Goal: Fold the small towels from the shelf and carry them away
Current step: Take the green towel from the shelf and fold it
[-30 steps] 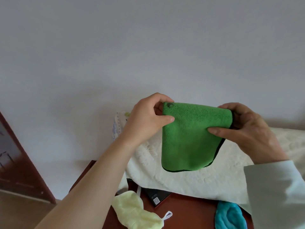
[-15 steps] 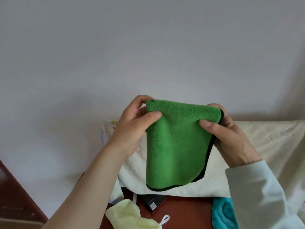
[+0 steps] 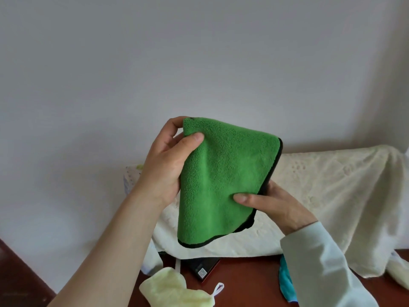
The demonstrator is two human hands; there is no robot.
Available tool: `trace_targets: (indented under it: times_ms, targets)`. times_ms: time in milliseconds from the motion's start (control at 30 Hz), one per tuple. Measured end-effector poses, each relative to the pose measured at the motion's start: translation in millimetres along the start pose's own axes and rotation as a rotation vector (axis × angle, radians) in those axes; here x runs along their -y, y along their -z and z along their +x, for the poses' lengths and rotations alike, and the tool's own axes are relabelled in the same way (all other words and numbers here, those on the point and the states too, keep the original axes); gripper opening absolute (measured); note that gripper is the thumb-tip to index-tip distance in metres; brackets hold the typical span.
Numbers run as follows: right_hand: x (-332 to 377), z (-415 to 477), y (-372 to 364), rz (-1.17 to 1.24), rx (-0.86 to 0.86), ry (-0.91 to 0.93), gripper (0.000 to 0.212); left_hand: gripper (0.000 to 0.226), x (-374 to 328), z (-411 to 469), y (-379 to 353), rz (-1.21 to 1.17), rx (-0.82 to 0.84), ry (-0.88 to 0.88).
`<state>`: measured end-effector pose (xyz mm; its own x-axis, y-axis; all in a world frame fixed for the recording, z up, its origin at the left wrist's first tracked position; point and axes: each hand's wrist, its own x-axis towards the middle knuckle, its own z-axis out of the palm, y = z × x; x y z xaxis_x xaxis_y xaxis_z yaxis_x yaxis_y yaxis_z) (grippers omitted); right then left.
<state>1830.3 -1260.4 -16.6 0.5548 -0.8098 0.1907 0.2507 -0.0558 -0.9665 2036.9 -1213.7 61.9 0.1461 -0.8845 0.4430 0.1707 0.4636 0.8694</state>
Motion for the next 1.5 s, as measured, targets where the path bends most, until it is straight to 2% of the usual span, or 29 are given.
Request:
trace_targets:
  times_ms: [100,200,367,467,500,567,633,767,900,1067,1200,1367,1500]
  targets:
    - [-2.6,-2.9,-4.4,0.039,-0.054,-0.006,0.048,0.017,2.2,-0.8,1.3,0.075,-0.012,-0.005]
    - [1.5,-3.5,-6.2,0.072,-0.075,-0.021,0.043,0.027,5.2,-0.8,6.0,0.121,-0.044,0.011]
    - [6.9,-1.5,-7.7,0.242,-0.073,-0.03,0.041,0.069,10.5,-5.1,14.2,0.114,-0.022,0.121]
    - [9.7,-1.9,-8.3,0.297,-0.07,-0.033,0.044,0.097,19.3,-10.0,20.6,0.113,0.084,0.276]
    - [10.5,-2.3,-8.2,0.305,-0.071,-0.032,0.044,0.099,23.3,-13.1,22.2,0.103,0.126,0.324]
    - [11.1,-3.5,-7.3,0.319,-0.075,-0.036,0.043,0.095,32.2,-20.2,25.4,0.094,0.2,0.4]
    - [11.7,-4.8,-6.5,0.327,-0.074,-0.042,0.043,0.081,38.3,-27.4,25.4,0.095,0.246,0.451]
    - [14.8,-9.6,-0.9,0.24,-0.073,-0.032,0.032,0.06,41.1,-33.7,25.4,0.122,0.188,0.436]
    - [22.3,-16.3,5.7,-0.018,-0.001,0.036,0.033,0.057,37.5,-34.9,27.5,0.178,0.165,0.35]
    - [28.4,-12.6,7.9,-0.086,0.075,0.114,0.039,0.054,39.2,-36.0,30.1,0.168,0.167,0.318]
    - [29.0,-11.3,12.3,-0.109,0.1,0.103,0.041,0.054,36.5,-35.9,36.6,0.164,0.179,0.309]
    - [26.3,-10.9,19.6,-0.125,0.067,0.168,0.037,0.04,31.5,-34.5,46.5,0.195,0.176,0.254]
    - [30.5,-7.9,18.0,-0.091,0.172,0.241,0.064,0.037,23.1,-34.1,50.5,0.186,0.202,0.184]
